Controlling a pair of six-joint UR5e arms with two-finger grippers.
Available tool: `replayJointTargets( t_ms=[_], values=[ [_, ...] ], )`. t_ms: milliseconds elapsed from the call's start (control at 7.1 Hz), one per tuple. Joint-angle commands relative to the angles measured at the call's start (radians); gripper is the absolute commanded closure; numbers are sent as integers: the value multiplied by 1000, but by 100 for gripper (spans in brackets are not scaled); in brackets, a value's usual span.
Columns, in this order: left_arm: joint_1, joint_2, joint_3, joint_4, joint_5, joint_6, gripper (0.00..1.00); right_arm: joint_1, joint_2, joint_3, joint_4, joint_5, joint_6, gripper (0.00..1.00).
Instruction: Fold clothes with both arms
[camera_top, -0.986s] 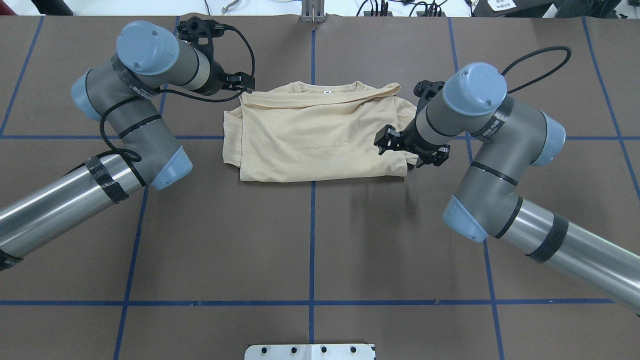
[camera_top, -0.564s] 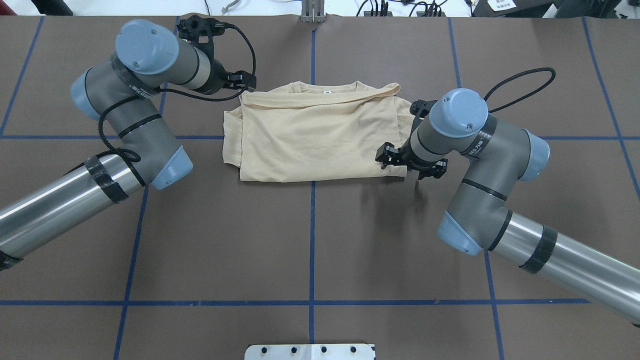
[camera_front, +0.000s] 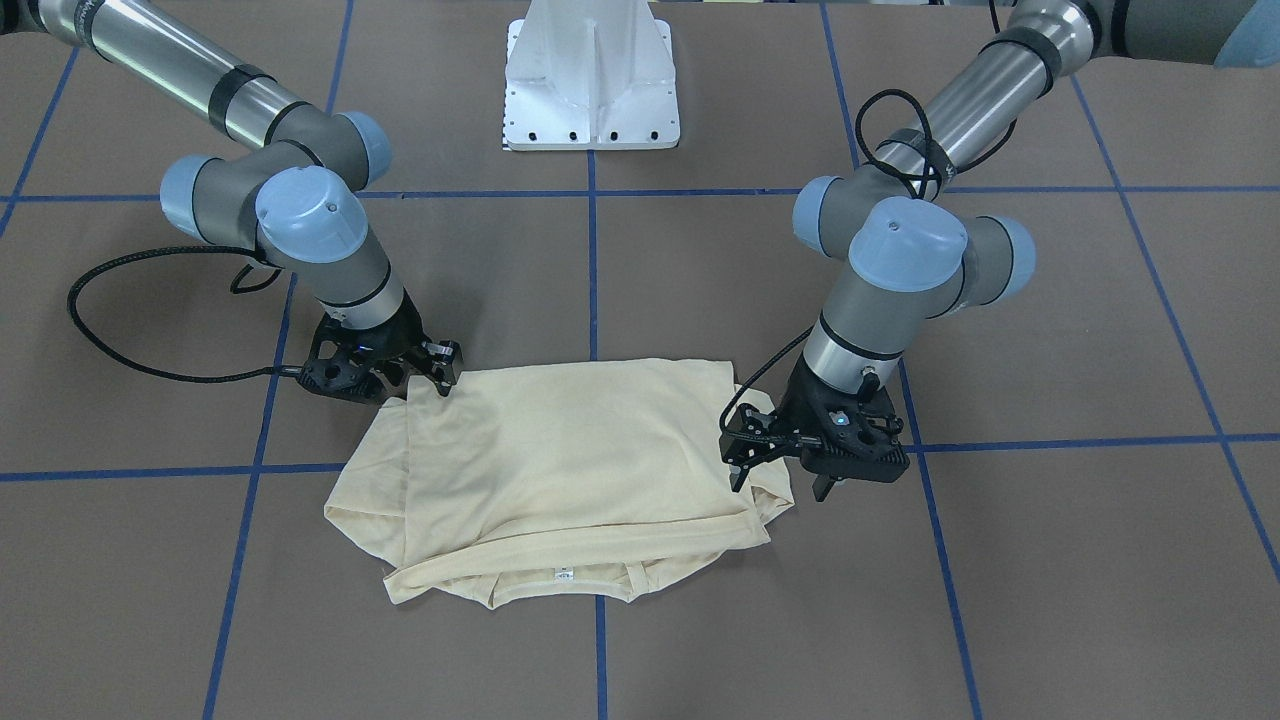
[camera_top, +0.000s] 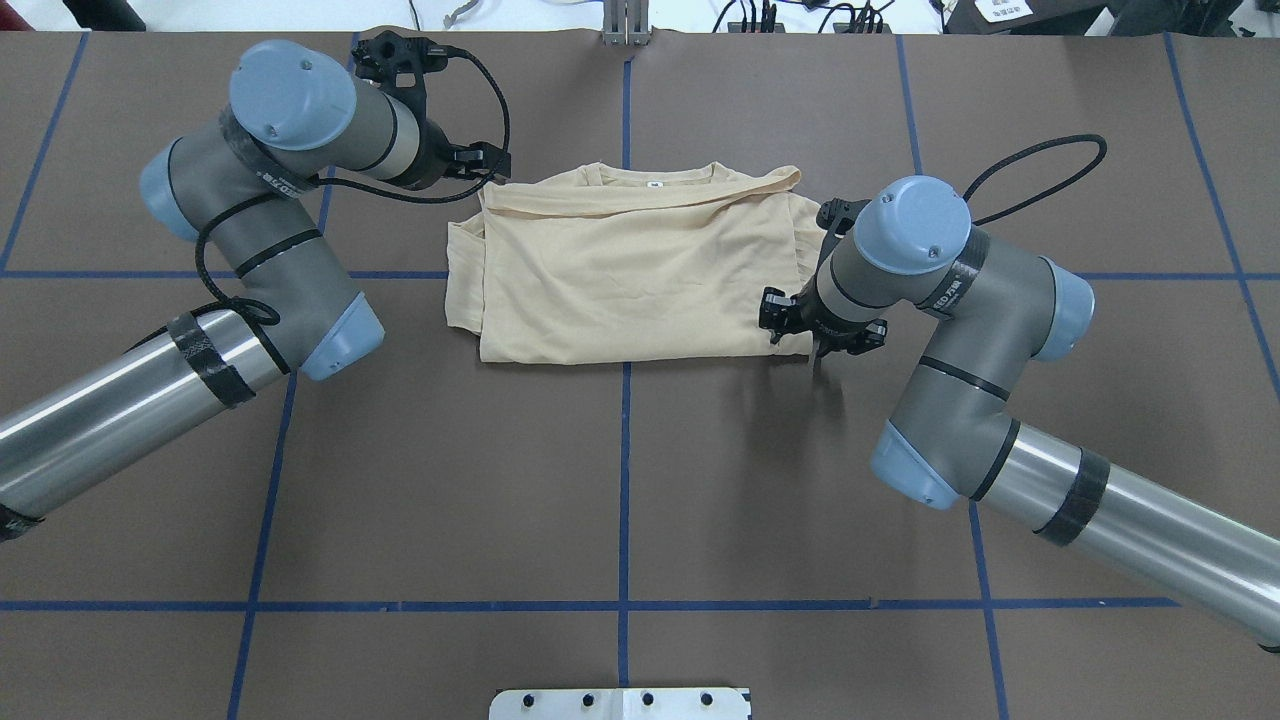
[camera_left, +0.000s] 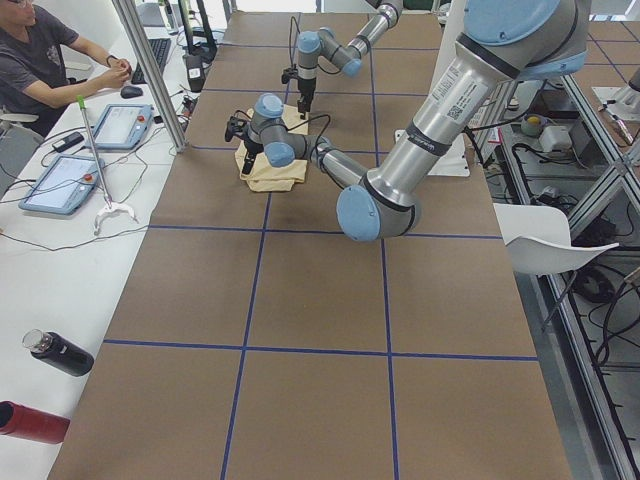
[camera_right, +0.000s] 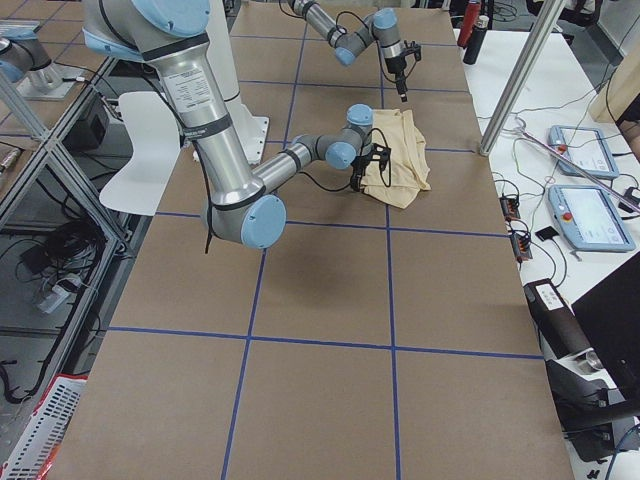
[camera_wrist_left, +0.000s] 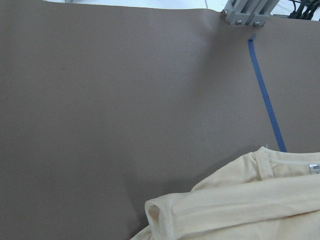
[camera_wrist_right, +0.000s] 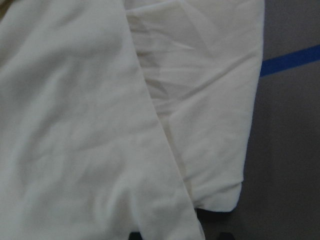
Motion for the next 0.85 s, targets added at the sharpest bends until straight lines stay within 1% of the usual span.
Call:
replayJointTargets(
  t_ms=[0,423,564,705],
  values=[
    [1,9,2,-3,0,3,1,0,11,-1,-6,0,5,100],
    [3,8,0,-3,1,3,1,0,14,9,-6,21,5,100],
    [3,8,0,-3,1,5,1,-5,10,29,-6,23,5,100],
    [3,8,-1,-3,1,8,1,-43,-4,75,-12,23,8,100]
  ],
)
